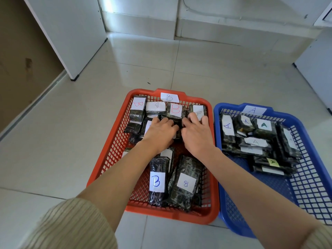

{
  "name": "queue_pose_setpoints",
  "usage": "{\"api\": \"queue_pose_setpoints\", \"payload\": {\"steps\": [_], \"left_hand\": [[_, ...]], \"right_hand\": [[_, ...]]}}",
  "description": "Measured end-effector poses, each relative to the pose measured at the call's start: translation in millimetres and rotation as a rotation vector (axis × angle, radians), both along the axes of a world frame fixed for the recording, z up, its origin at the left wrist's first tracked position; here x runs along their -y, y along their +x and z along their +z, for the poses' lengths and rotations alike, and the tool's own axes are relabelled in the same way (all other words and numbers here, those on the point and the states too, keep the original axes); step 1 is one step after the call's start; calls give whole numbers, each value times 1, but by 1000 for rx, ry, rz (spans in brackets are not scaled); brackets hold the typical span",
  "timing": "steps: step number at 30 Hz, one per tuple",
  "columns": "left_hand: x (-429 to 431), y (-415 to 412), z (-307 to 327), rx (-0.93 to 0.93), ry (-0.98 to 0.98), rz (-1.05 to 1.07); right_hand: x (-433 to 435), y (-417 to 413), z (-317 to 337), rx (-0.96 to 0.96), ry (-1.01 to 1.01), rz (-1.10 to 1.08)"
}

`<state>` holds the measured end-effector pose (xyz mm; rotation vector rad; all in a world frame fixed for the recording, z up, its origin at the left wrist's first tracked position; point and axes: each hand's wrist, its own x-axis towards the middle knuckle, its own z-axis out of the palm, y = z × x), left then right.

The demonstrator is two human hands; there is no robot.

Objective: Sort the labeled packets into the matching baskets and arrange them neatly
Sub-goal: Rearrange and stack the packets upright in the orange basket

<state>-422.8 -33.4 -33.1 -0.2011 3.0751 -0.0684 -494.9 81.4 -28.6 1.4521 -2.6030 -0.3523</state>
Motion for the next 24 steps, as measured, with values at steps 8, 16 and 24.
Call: {"api": "queue_pose_setpoints", "payload": {"steps": [8, 16, 24], "left_hand": [[2, 3, -8, 15, -11, -10], [5, 27, 8, -170, 326, -38], [-9, 89, 20, -58, 389, 108]], "right_hand": [[-9, -3, -4, -62, -43, 52], [-58, 17, 39, 486, -203, 86], [-57, 38, 41, 574, 121, 3]]}}
